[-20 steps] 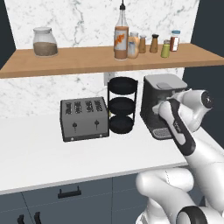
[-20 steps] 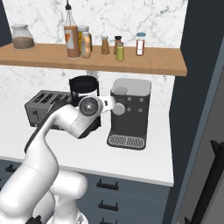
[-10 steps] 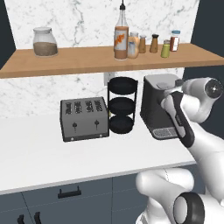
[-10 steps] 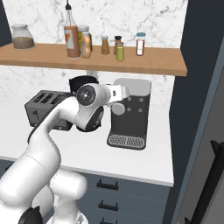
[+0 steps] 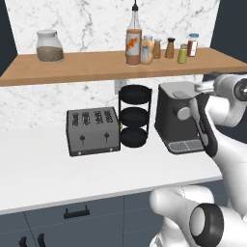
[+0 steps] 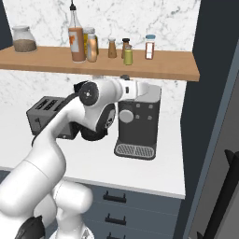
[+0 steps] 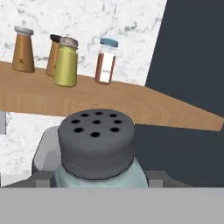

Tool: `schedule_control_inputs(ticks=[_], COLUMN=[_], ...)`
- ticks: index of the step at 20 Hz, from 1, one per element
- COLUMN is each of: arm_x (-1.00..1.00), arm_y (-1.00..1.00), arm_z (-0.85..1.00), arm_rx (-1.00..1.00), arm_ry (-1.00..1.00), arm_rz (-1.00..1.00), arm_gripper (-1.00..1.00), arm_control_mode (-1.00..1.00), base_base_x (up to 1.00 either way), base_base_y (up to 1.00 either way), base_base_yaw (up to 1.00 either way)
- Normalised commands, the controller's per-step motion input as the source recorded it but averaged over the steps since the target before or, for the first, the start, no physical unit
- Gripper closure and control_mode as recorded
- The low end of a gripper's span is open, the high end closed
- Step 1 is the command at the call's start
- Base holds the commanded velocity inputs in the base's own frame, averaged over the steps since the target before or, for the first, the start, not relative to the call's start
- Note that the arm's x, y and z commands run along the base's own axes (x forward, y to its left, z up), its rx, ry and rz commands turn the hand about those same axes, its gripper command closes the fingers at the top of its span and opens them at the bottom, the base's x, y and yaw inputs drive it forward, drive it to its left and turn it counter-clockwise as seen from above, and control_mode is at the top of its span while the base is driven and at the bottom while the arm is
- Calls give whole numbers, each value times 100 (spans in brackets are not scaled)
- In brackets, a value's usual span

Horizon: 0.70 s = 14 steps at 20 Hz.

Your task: Put the shaker and condiment bottle from the counter next to their counterparts in the cabinet.

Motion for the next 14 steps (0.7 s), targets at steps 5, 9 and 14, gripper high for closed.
schedule_control_inputs(ticks=[5,9,14], arm_x=[-15,0,0], arm_y=[-18,-8,-24], arm_z=[65,68,72], arm_rx=[0,0,2], arm_ry=[-15,-9,-3], arm_rz=[-10,-2,0], arm_gripper=[100,100,100], arm_control_mode=[-100,-100,-100], base_base_x=[0,0,0], base_base_y=[0,0,0], base_base_yaw=[0,0,0])
